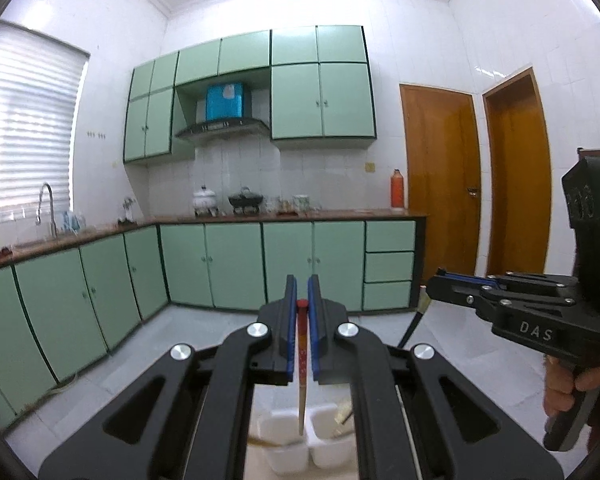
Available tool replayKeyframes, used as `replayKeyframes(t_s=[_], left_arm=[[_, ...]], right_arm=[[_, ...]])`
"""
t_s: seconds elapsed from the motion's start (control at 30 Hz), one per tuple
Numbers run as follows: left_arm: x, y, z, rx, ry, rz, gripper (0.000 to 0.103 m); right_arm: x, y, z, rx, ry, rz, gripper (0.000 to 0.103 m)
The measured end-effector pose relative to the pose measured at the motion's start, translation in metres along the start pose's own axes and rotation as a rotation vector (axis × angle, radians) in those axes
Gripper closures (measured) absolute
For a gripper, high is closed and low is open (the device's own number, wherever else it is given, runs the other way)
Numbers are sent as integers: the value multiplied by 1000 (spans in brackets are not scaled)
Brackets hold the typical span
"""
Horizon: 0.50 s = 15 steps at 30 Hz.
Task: Organize utensils
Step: 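Carry both chopsticks over the white holder and lower them in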
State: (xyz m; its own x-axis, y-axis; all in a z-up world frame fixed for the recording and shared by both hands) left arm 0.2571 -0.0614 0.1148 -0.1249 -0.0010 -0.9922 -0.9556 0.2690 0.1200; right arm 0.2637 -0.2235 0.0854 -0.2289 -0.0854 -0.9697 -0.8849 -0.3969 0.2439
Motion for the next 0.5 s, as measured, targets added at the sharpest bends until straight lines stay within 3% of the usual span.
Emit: replayKeyframes(t_s=[0.27,0.5], left_arm=[[32,-65,12,-28,13,55,99],[80,-111,31,-44,39,190,98]], right_arm=[[25,-58,-17,32,-16,77,97],[68,-101,-26,29,-47,176,97]])
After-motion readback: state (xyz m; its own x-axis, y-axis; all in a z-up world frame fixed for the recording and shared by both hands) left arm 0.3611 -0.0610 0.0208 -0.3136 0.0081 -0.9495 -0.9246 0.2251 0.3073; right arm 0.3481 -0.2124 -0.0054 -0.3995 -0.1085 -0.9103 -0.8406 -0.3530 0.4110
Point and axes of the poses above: each gripper's, at about its wrist camera, not at the fingertips, and y roughly against the way its jaws point, z to its left, x to its underside, the point moved 3 cm from there along -y, roughly the way its jaws point, and after that the axes turned 5 degrees about y, right-handed, at the moved point
